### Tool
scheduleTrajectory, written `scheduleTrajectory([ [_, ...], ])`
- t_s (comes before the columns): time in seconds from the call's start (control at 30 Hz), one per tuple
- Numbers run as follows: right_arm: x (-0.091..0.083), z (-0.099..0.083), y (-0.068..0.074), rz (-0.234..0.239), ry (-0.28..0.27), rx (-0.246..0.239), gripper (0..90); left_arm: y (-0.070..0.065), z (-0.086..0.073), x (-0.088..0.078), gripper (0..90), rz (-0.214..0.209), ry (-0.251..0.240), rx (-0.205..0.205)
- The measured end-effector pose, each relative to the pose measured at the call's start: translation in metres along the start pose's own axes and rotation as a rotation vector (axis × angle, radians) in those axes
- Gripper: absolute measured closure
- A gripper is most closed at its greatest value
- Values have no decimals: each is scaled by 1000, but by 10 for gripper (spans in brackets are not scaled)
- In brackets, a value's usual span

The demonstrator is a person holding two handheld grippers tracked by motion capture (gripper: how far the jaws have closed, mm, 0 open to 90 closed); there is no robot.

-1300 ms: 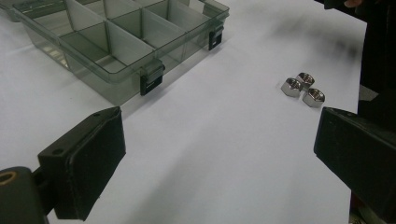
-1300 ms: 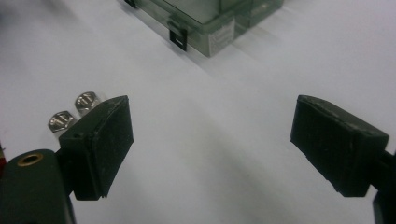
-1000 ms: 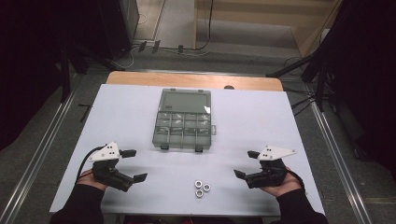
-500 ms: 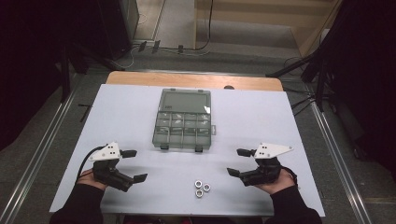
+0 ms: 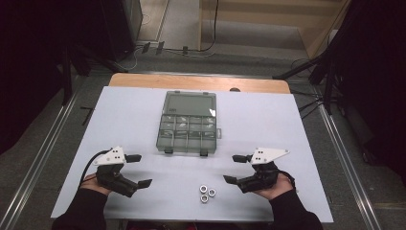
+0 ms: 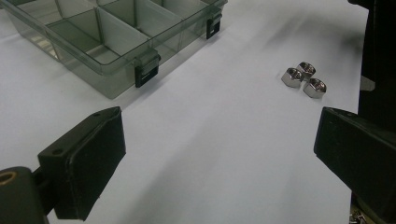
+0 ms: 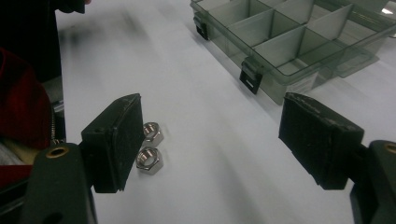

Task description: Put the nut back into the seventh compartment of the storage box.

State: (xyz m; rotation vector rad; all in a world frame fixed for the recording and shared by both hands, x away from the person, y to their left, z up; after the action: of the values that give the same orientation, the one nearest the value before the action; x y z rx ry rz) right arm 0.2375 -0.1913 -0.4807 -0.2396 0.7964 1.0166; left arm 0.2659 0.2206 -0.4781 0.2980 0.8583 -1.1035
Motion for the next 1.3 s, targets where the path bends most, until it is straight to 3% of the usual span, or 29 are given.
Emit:
scheduleTrajectory([
  [0.33, 17, 11, 9, 32, 18, -42, 258, 0, -1, 0, 22, 5, 12, 3],
  [0.83, 40, 27, 20, 68, 16, -53, 259, 0, -1, 1, 22, 0, 15, 2],
  [1.1, 44, 27, 25, 43, 110, -85, 265, 1, -1, 0, 22, 2, 12, -3],
  [1.13, 45, 27, 28, 35, 149, -105, 262, 1, -1, 0, 22, 4, 13, -5],
  [1.3, 47, 26, 32, 20, 209, -127, 263, 1, -1, 0, 22, 4, 13, -6],
])
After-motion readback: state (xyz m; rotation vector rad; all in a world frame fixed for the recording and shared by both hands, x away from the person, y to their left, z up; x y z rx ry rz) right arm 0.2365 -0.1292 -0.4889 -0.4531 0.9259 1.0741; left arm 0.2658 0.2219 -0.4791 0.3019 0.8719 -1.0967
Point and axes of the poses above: each handheld gripper's, and its own axes: x roughly forward along the jaws, z roughly out of its top, y roughly to its left, the point moved 2 cm from there along x, roughly forward along the jaws, and after that the axes turned 12 degrees about y, right-handed, at the moved point
